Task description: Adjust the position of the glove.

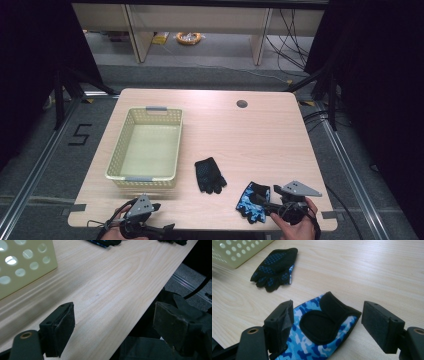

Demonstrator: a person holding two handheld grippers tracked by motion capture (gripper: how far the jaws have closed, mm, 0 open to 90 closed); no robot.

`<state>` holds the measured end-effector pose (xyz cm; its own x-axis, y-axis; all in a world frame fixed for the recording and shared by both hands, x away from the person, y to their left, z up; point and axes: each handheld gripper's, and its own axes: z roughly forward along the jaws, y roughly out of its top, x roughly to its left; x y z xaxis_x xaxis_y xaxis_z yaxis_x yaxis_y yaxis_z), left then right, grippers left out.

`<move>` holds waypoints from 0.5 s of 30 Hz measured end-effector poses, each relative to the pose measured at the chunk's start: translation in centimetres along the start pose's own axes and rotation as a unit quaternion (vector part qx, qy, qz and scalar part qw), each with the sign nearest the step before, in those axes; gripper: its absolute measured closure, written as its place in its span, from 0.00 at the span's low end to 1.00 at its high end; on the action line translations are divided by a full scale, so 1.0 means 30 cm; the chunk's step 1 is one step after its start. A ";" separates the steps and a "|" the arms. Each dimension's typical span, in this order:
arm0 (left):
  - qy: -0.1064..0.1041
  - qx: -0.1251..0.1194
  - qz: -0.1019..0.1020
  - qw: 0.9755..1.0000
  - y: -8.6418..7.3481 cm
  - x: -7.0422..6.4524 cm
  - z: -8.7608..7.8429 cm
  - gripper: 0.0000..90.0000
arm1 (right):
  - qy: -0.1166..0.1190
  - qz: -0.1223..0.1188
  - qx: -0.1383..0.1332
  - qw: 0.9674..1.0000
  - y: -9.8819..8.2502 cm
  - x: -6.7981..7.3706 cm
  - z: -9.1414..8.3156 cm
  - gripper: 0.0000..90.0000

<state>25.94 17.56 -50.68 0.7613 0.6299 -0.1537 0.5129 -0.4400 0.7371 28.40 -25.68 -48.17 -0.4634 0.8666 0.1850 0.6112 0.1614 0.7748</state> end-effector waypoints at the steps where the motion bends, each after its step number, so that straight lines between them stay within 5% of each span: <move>1: 0.000 0.000 0.000 1.000 0.000 0.000 0.000 0.19 | -0.004 -0.016 -0.001 1.000 0.002 -0.006 0.000 0.30; 6: -0.004 -0.007 -0.019 1.000 -0.002 -0.006 0.004 0.19 | 0.003 -0.032 -0.004 0.999 0.014 0.003 0.011 0.32; 15: -0.001 -0.007 -0.011 1.000 0.000 -0.004 0.001 0.19 | 0.007 -0.039 -0.006 0.999 0.028 0.022 0.027 0.32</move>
<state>25.87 17.46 -50.68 0.7505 0.6384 -0.1709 0.5239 -0.4170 0.7427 29.13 -24.60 -47.89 -0.5177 0.8454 0.1318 0.5649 0.2220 0.7947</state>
